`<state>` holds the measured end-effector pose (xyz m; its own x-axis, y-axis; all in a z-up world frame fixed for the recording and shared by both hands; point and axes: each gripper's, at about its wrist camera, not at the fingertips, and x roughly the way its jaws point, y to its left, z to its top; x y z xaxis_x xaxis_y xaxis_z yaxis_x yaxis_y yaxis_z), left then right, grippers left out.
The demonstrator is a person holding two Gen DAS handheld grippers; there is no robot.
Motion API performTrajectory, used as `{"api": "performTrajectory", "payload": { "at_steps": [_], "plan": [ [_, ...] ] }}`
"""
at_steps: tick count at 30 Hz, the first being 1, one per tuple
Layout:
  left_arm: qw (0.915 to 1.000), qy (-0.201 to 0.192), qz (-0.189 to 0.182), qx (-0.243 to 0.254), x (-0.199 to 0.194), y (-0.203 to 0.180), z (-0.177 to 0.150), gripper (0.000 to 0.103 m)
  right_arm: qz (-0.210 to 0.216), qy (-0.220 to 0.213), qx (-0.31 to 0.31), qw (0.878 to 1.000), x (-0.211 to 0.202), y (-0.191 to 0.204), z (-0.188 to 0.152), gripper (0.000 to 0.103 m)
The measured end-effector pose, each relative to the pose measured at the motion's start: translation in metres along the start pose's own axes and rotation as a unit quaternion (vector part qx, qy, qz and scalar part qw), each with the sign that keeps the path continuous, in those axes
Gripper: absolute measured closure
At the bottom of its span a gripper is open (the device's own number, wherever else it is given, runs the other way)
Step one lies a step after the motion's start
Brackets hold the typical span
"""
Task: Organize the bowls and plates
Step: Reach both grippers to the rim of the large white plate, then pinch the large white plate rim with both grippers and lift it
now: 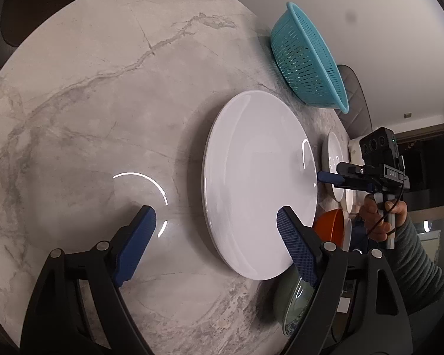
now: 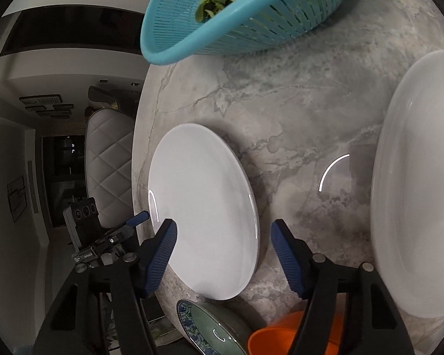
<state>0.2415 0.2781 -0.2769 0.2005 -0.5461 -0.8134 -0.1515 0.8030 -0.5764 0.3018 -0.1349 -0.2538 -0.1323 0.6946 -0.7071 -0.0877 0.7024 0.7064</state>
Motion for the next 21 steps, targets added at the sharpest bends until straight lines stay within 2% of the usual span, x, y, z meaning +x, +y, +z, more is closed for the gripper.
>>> {"api": "performTrajectory", "payload": {
  "at_steps": [3, 6, 9, 11, 16, 21],
  "plan": [
    [0.9999, 0.01, 0.0, 0.001, 0.008, 0.005, -0.003, 0.021, 0.005, 0.013, -0.004, 1.0, 0.008, -0.003, 0.002, 0.038],
    [0.9998, 0.009, -0.017, 0.002, 0.004, 0.01, -0.002, 0.024, 0.002, 0.022, -0.009, 1.0, 0.01, -0.001, 0.002, 0.041],
    [0.9995, 0.019, -0.022, 0.006, 0.003, 0.016, -0.007, 0.029, -0.006, 0.028, -0.016, 0.999, 0.017, 0.0, 0.005, 0.043],
    [0.9994, 0.026, -0.023, 0.009, -0.002, 0.022, -0.009, 0.036, -0.009, 0.031, -0.02, 0.999, 0.019, 0.0, 0.007, 0.045],
    [0.9989, 0.035, -0.024, 0.021, -0.004, 0.027, -0.02, 0.039, -0.011, 0.031, -0.022, 0.999, 0.02, -0.004, 0.009, 0.049],
    [0.9986, 0.041, -0.026, 0.023, -0.012, 0.032, -0.023, 0.051, -0.01, 0.032, -0.024, 0.999, 0.023, -0.004, 0.01, 0.051]
  ]
}}
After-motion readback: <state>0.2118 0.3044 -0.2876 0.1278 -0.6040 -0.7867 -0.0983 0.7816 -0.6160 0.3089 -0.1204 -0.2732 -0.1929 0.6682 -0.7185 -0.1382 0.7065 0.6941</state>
